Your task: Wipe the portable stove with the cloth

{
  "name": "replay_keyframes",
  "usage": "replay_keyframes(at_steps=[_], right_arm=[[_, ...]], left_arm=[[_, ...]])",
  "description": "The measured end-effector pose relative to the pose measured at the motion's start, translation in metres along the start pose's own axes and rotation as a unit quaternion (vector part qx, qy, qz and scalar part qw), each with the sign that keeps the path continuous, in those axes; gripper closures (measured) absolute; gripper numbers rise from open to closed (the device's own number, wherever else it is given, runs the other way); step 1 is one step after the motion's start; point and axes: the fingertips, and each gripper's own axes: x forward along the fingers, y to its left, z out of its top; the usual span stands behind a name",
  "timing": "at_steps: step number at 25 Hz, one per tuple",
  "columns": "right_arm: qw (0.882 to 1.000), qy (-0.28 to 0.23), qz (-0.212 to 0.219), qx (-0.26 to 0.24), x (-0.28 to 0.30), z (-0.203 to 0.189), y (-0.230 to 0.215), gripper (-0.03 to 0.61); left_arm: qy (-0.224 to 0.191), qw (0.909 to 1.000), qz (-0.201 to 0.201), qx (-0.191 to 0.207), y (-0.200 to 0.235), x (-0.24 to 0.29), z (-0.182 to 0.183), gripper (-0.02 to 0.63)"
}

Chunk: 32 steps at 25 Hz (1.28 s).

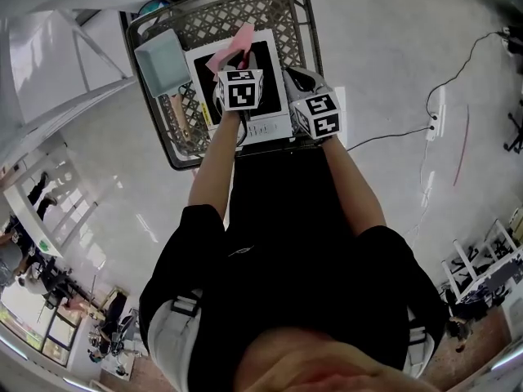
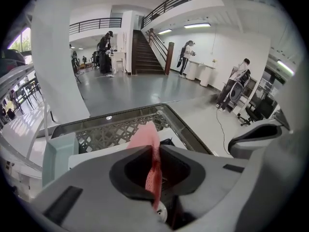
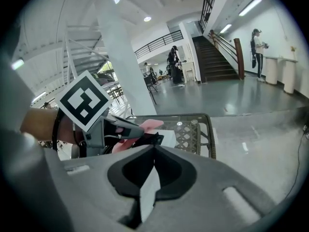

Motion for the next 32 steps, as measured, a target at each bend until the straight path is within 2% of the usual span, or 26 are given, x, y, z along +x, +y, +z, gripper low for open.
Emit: replay_keyframes(at_steps=[19,32], right_arm=[[0.999,-0.02,-0.024,0.032,-0.041,-0.021,-0.045,0.575],[0.997,-0.027,-0.043,0.057,-0.067,-0.041,-0.075,0.575]], left_arm=[[-0.001,0.9991,-0.019,0.037,-0.067,0.013,0.011,0.567],[0.017,0.9975,-0.036,0.059,-0.11,0.03,0.006,0.567]])
